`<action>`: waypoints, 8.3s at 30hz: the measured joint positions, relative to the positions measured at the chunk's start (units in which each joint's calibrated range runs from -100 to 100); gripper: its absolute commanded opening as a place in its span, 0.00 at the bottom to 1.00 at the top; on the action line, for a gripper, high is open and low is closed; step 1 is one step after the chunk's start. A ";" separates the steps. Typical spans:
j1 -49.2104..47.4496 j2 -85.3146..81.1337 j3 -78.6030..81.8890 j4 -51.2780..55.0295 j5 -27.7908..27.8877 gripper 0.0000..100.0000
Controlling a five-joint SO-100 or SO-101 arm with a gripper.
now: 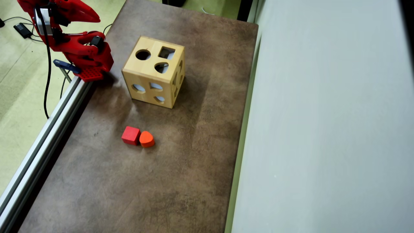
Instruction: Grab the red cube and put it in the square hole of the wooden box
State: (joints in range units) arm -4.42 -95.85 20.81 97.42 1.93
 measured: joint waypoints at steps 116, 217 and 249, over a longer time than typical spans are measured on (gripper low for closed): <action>40.24 96.53 -24.83 -16.14 -16.31 0.03; 42.26 121.86 -24.83 -25.18 -24.18 0.19; 40.53 121.86 -24.83 -30.67 -24.08 0.33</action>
State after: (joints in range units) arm 36.11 26.02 -4.02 66.75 -22.15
